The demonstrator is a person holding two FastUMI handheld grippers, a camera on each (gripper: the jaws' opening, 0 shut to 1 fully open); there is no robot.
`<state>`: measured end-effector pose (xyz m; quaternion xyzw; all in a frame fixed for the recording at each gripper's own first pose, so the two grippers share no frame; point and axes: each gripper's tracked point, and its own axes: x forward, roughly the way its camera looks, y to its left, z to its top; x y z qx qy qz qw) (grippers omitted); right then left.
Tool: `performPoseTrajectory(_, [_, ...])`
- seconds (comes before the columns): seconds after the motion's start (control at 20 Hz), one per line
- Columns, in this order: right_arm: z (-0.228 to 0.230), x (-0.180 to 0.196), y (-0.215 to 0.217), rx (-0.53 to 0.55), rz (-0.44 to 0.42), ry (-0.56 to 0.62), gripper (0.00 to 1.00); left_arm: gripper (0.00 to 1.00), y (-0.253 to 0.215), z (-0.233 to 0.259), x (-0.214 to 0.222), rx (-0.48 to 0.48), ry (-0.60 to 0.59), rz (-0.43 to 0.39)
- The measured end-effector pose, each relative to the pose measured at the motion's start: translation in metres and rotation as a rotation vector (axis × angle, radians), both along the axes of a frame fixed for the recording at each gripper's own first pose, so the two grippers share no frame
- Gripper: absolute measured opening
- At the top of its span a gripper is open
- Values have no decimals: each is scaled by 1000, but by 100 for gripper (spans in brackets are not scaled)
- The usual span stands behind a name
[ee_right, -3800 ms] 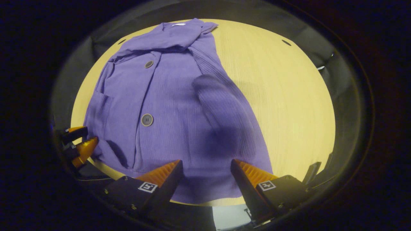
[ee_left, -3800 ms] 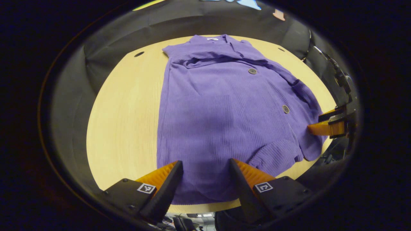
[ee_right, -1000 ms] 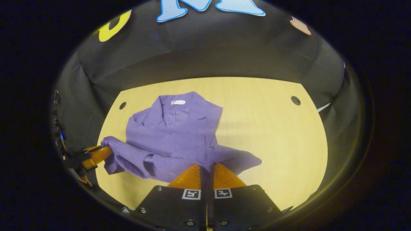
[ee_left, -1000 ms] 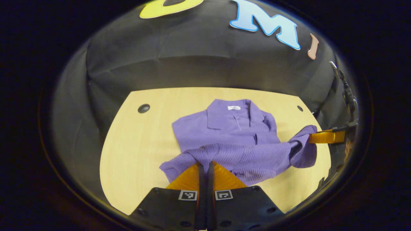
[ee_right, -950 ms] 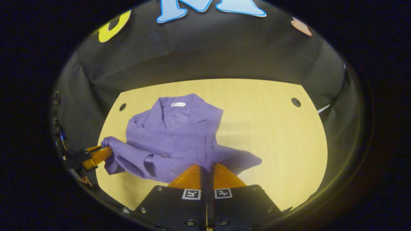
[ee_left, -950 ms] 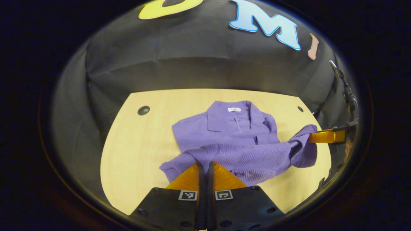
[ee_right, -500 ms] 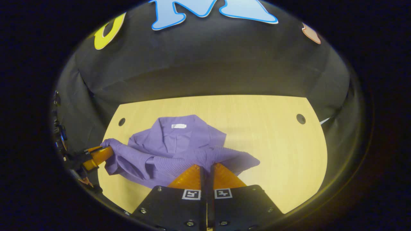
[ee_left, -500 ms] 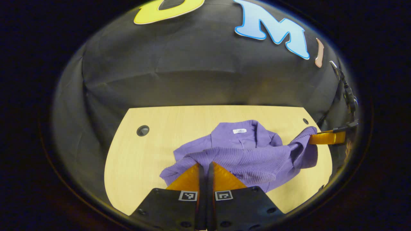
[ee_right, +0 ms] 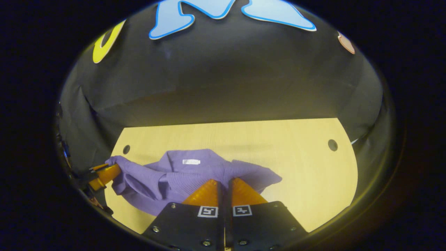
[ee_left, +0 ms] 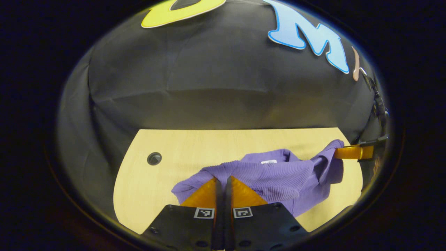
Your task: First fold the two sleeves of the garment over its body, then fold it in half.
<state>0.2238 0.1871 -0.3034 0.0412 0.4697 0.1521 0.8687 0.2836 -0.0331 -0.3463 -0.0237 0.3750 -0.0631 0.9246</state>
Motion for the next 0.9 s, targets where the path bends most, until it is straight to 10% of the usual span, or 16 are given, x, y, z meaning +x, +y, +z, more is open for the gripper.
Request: performPoseTrajectory(0.9, [-33, 48, 10, -59, -29, -34, 1, 6, -17, -57, 71, -14, -26, 46])
